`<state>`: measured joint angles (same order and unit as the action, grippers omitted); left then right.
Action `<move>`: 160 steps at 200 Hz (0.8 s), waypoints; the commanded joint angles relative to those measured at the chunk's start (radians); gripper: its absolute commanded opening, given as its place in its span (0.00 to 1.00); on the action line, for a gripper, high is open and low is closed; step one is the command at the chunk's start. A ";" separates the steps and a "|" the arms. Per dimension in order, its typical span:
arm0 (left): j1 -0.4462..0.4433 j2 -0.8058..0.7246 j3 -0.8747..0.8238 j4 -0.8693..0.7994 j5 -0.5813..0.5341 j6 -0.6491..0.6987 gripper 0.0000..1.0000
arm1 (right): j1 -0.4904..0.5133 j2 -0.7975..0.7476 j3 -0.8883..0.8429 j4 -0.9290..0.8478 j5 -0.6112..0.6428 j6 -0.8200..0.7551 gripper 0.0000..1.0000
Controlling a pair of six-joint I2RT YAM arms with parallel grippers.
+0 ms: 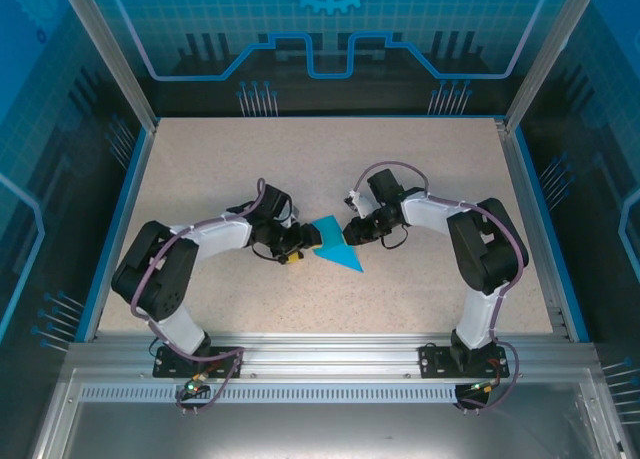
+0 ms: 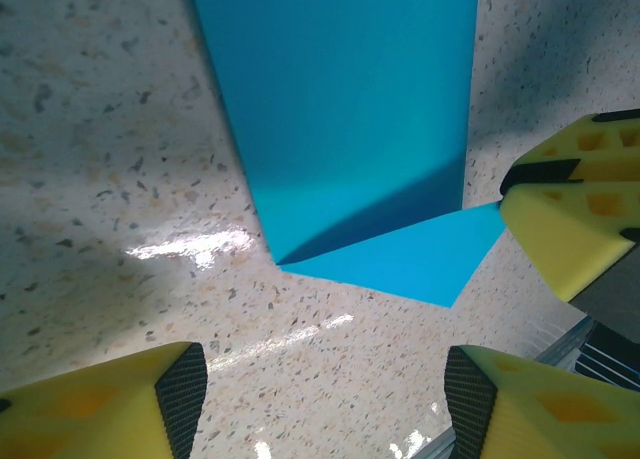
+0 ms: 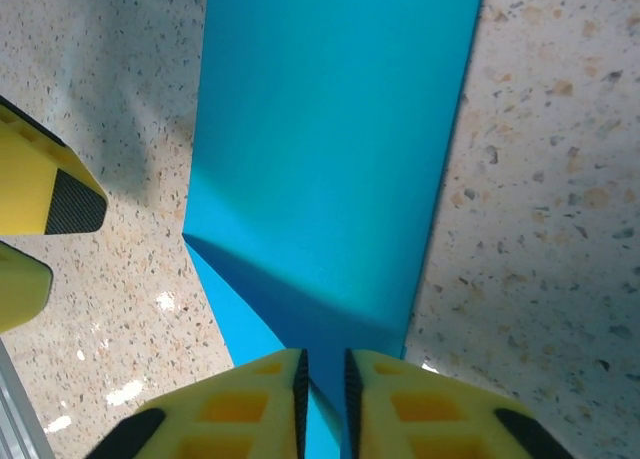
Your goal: Fold a paper plane with a square sheet of paper (fold left side to right side)
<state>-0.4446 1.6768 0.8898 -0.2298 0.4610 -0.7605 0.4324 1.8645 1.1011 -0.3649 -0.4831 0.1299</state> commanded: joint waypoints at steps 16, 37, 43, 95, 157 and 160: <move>-0.018 0.035 0.040 -0.019 0.002 0.003 0.68 | -0.019 0.001 0.006 -0.008 0.007 -0.005 0.09; -0.023 0.052 0.055 -0.019 0.004 0.001 0.68 | -0.032 -0.003 0.003 -0.010 0.019 0.005 0.07; -0.026 0.056 0.061 -0.020 0.004 0.001 0.68 | -0.036 -0.003 0.003 -0.008 0.021 0.007 0.07; -0.043 0.106 0.109 -0.016 0.011 -0.006 0.62 | -0.039 0.007 0.001 -0.005 0.008 0.008 0.07; -0.057 0.146 0.158 -0.018 -0.001 -0.020 0.31 | -0.039 -0.012 -0.003 -0.008 0.033 0.010 0.15; -0.057 0.144 0.159 -0.019 -0.003 -0.019 0.29 | -0.040 -0.020 -0.006 -0.007 0.040 0.010 0.17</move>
<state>-0.4950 1.8095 1.0153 -0.2291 0.4606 -0.7715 0.4068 1.8648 1.1011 -0.3653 -0.4709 0.1329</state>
